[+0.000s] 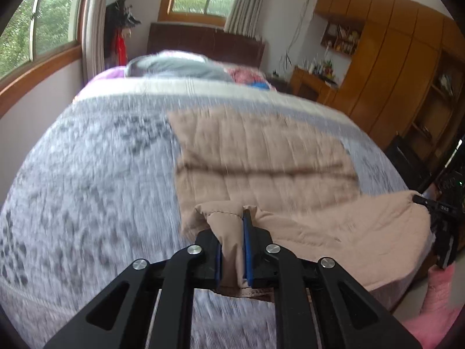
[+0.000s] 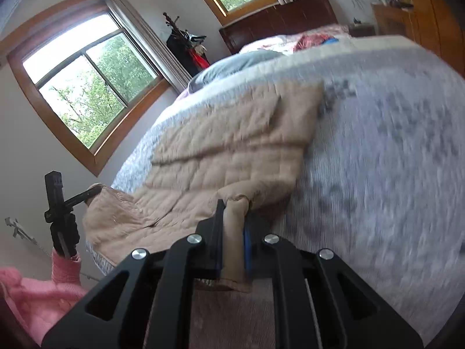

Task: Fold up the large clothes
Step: 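Lift the hem with both grippers and fold it toward the collar, then lower the folded hem onto the coat and open both grippers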

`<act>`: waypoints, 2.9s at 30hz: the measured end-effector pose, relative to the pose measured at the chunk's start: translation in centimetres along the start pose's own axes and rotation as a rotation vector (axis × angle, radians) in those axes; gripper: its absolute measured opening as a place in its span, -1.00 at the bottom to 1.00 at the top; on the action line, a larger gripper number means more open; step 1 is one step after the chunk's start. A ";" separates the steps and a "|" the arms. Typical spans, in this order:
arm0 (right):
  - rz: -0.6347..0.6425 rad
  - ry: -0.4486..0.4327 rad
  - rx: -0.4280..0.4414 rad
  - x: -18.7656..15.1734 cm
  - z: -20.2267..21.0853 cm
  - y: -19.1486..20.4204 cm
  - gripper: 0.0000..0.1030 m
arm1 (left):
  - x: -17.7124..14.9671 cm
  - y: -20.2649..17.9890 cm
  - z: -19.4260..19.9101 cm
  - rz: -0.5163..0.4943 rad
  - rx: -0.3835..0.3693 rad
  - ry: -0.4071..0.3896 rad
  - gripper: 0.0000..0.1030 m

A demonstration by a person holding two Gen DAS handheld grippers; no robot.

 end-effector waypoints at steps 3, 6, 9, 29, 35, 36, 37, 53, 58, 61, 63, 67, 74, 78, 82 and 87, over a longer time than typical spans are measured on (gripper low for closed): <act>-0.013 0.003 0.008 3.6 -0.8 -0.2 -0.82 | 3.4 1.0 -0.8 0.011 -0.002 -0.040 -0.77; -0.018 0.011 -0.003 6.9 -2.2 -0.2 -0.82 | 6.4 1.6 -2.1 0.010 0.001 -0.069 -0.77; -0.031 0.024 -0.013 9.9 -3.6 -0.5 -0.82 | 9.5 2.4 -4.3 0.032 0.003 -0.075 -0.77; -0.308 0.248 -0.131 21.3 -22.5 -11.0 -0.80 | 15.1 10.7 -26.2 0.228 0.062 0.160 -0.76; -0.389 0.262 -0.075 20.9 -23.3 -12.7 -0.67 | 14.3 11.8 -28.4 0.290 -0.002 0.203 -0.69; -0.412 0.254 -0.033 20.8 -22.9 -12.9 -0.61 | 14.3 12.0 -28.3 0.302 -0.020 0.202 -0.69; -0.431 0.248 -0.002 20.8 -22.5 -13.1 -0.53 | 14.3 12.2 -28.1 0.320 -0.044 0.198 -0.66; -0.162 0.201 -0.126 13.4 -18.0 -8.6 0.06 | 12.3 14.5 -20.6 0.419 -0.026 0.084 -0.23; -0.130 0.216 -0.179 12.2 -19.6 -8.4 0.06 | 9.1 12.4 -20.8 0.335 -0.001 0.159 -0.21; -0.140 0.231 -0.202 12.5 -20.9 -8.6 0.01 | 7.7 10.1 -21.6 0.277 -0.018 0.185 -0.20; -0.133 0.240 -0.218 12.8 -21.9 -8.4 -0.22 | 7.7 8.7 -22.1 0.213 0.040 0.180 -0.19; -0.133 0.232 -0.197 13.5 -22.3 -7.7 -0.80 | 9.2 7.2 -22.9 0.149 0.107 0.163 -0.52; -0.177 0.210 -0.227 13.5 -21.5 -9.1 -0.85 | 10.9 8.5 -24.4 0.197 0.091 0.146 -0.69; -0.211 0.241 -0.231 12.3 -23.8 -10.6 -0.80 | 9.2 9.5 -27.5 0.204 0.075 0.216 -0.59; -0.203 0.228 -0.250 12.4 -23.3 -10.4 -0.78 | 9.2 10.0 -27.6 0.218 0.067 0.224 -0.57; -0.103 0.101 -0.372 13.1 -18.6 -7.0 -0.55 | 9.8 9.9 -23.1 0.221 0.154 0.161 -0.52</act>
Point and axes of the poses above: each gripper's, at about its wrist camera, not at the fingertips, and z roughly against the way its jaws point, y to its left, x to its top, the point moved 5 cm from there along -z, roughly the way its jaws point, and after that the axes turned 5 degrees about -z, right-handed, at the moved point
